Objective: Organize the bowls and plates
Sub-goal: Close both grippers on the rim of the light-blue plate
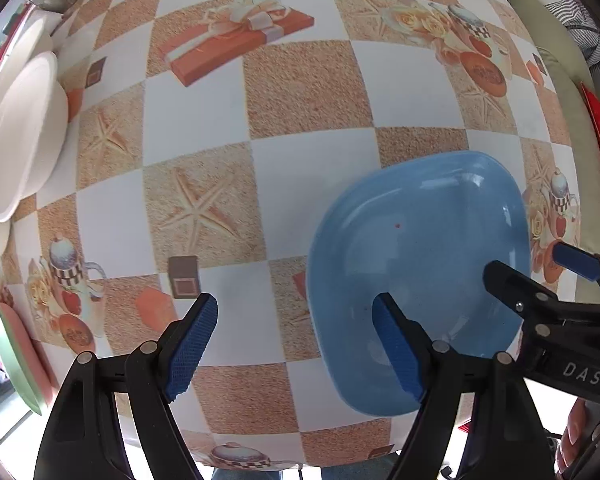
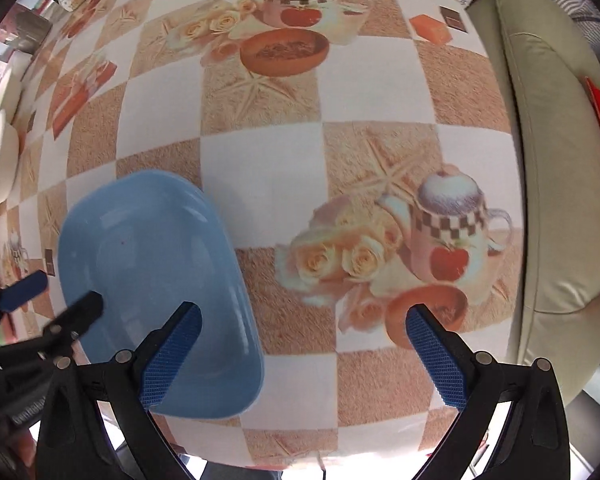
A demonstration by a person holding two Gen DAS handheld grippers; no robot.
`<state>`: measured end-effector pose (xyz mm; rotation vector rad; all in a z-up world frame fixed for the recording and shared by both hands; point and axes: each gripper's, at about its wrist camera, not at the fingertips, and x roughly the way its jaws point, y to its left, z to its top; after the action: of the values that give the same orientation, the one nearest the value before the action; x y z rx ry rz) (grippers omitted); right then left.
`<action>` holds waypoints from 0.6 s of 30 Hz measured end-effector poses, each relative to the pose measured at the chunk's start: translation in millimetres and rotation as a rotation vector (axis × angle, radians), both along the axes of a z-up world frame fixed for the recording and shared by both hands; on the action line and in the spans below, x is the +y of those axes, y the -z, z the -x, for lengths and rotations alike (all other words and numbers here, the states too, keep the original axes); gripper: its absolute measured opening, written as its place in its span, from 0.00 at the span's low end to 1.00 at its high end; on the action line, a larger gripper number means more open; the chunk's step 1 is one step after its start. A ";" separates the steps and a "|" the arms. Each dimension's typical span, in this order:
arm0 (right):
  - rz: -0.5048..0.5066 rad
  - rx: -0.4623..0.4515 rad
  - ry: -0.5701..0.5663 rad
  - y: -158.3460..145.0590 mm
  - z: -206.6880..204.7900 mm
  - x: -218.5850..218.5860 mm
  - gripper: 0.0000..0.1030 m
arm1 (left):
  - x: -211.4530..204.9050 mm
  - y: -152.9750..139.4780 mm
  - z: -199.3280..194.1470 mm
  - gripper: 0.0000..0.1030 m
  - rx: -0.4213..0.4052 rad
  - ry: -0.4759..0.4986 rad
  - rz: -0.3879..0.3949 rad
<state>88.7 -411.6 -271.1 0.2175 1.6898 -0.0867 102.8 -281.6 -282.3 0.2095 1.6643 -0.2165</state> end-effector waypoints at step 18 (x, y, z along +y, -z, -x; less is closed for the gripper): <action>-0.079 0.045 -0.056 -7.7 17.1 83.2 0.18 | 30.5 -8.0 5.1 0.18 0.002 0.029 0.053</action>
<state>71.5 -328.4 -263.5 0.2287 1.7448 0.0169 97.6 -251.1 -274.3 0.1942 1.6563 -0.2824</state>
